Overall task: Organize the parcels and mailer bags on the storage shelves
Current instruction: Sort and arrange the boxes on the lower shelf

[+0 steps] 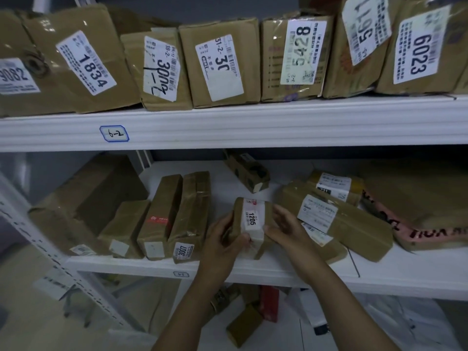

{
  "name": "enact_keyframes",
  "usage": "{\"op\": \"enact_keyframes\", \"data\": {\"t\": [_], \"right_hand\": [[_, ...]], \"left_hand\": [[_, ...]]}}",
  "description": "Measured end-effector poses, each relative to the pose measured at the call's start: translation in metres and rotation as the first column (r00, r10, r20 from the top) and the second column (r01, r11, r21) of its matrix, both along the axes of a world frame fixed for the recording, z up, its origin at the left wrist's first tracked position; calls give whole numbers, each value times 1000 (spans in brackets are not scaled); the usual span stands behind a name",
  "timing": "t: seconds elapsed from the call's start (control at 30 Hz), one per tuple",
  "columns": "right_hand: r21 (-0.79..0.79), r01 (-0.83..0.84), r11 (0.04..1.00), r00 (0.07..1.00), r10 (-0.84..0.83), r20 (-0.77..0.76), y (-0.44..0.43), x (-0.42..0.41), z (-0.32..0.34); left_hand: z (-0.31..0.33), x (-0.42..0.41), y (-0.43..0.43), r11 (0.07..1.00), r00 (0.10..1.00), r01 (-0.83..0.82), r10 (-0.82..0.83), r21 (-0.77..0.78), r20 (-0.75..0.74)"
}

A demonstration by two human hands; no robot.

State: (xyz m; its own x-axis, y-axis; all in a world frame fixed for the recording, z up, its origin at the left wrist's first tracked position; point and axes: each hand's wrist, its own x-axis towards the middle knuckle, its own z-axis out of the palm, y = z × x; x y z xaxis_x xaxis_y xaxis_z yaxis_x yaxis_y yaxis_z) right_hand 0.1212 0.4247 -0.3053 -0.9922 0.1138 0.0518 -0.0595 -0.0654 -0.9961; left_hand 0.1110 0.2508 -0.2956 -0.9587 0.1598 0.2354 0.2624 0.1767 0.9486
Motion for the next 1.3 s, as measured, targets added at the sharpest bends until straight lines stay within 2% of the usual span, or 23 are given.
{"op": "enact_keyframes", "data": {"t": [0.1, 0.23, 0.3, 0.37, 0.43, 0.53, 0.57, 0.63, 0.7, 0.77, 0.83, 0.97, 1.1, 1.2, 1.3], "right_hand": [[26, -34, 999, 999, 35, -25, 3, 4, 1], [185, -11, 983, 999, 20, -45, 0, 7, 2], [339, 6, 941, 995, 27, -91, -2, 6, -2], [538, 17, 843, 991, 58, -121, -4, 1, -7], [639, -11, 769, 990, 100, -104, -5, -6, -15], [704, -33, 709, 992, 112, -66, -8, -14, -19], [703, -45, 710, 990, 126, -64, -10, -16, -19], [702, -78, 708, 982, 176, -69, -16, -19, -19], [713, -105, 693, 975, 214, -64, -24, -23, -17], [699, -138, 702, 966, 250, -60, -31, -29, -16], [689, -162, 707, 960, 273, -55, -38, -33, -16], [722, -131, 679, 963, 261, -71, -51, -37, -18], [738, -98, 667, 971, 226, -76, -59, -37, -20], [743, -86, 663, 973, 217, -81, -59, -37, -16], [786, -97, 610, 970, 235, -63, -60, -37, -15]], "left_hand": [[-7, -3, -7, 995, 995, 98, -98, -1, -7], [-18, -8, -8, 969, 994, 76, -93, -236, -64], [-20, -7, -5, 934, 991, 18, -65, -357, -119], [-21, -3, -7, 926, 988, -1, -57, -378, -143], [-20, 0, -16, 899, 973, -95, -8, -427, -232], [-15, -11, -44, 793, 870, -335, 52, -509, -490], [-13, -17, -56, 748, 851, -380, 54, -544, -522], [-13, -29, -80, 645, 859, -412, 39, -643, -511], [-9, -36, -97, 557, 896, -364, -11, -746, -445], [-5, -40, -108, 510, 930, -297, -37, -807, -365], [-6, -45, -116, 522, 952, -244, -30, -817, -303], [-14, -55, -131, 619, 964, -162, -66, -768, -257], [-14, -56, -134, 633, 962, -165, -68, -756, -266], [-12, -55, -132, 602, 953, -189, -79, -776, -293], [-10, -50, -120, 473, 962, -190, -85, -860, -259]]}}
